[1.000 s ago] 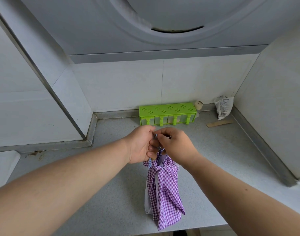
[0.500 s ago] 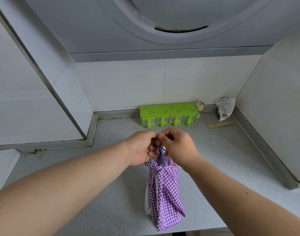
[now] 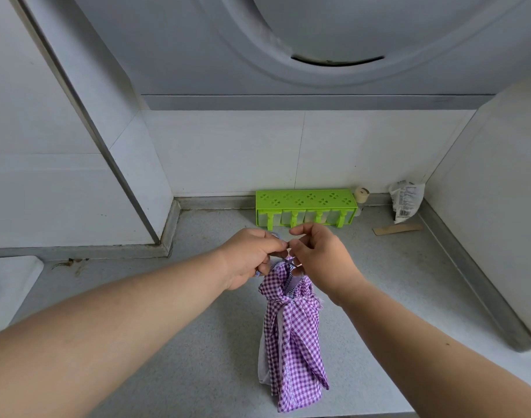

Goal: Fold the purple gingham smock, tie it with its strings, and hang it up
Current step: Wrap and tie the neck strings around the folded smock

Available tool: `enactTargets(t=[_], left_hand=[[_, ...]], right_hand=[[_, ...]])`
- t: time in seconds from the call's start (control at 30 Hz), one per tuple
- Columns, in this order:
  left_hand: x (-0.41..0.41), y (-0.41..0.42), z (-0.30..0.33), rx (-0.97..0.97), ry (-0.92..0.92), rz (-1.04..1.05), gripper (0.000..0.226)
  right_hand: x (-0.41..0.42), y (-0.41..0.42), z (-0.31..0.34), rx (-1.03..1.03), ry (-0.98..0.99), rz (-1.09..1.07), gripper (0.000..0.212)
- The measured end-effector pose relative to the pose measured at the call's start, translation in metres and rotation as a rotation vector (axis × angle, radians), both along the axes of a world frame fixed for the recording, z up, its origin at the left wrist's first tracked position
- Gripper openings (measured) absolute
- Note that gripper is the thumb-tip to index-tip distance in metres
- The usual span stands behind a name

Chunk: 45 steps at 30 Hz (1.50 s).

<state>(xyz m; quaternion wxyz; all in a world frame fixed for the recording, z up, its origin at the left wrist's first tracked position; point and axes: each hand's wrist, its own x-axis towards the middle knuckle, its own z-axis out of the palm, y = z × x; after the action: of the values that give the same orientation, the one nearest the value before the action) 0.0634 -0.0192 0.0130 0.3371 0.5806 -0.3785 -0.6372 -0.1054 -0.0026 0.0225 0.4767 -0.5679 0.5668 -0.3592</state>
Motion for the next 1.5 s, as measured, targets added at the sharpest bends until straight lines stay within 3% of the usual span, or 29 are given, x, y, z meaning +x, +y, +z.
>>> enactTargets(t=[0.17,0.4,0.47,0.6,0.8,0.87,0.97,1.17,1.5], left_hand=[[0.003,0.0,-0.003,-0.101,-0.182,-0.058,0.016],[0.009,-0.001,0.013,-0.387,-0.625,-0.409,0.02],[0.009,-0.001,0.015,-0.426,-0.679,-0.469,0.02],[0.01,0.002,0.016,-0.362,-0.514,-0.397,0.023],[0.009,0.012,0.015,-0.209,-0.258,-0.284,0.02],[0.008,0.012,0.018,-0.198,-0.245,-0.258,0.02],[0.008,0.012,0.019,-0.198,-0.272,-0.256,0.023],[0.009,0.011,0.021,-0.161,-0.148,-0.213,0.024],[0.008,0.002,0.024,-0.24,-0.509,-0.055,0.02]], right_hand=[[-0.002,0.005,-0.004,-0.295,0.328,0.129,0.016],[-0.003,0.011,-0.011,-0.358,0.414,0.114,0.027],[-0.003,0.013,-0.012,-0.323,0.37,0.085,0.03],[-0.006,0.013,-0.007,-0.177,0.268,0.036,0.028],[-0.008,0.015,0.0,-0.095,0.208,0.063,0.008],[-0.008,0.018,0.003,-0.089,0.168,0.075,0.005],[-0.008,0.022,0.006,-0.101,0.148,0.071,0.017],[-0.005,0.022,0.003,-0.133,0.171,0.042,0.016],[-0.008,0.027,0.003,-0.031,0.27,0.142,0.014]])
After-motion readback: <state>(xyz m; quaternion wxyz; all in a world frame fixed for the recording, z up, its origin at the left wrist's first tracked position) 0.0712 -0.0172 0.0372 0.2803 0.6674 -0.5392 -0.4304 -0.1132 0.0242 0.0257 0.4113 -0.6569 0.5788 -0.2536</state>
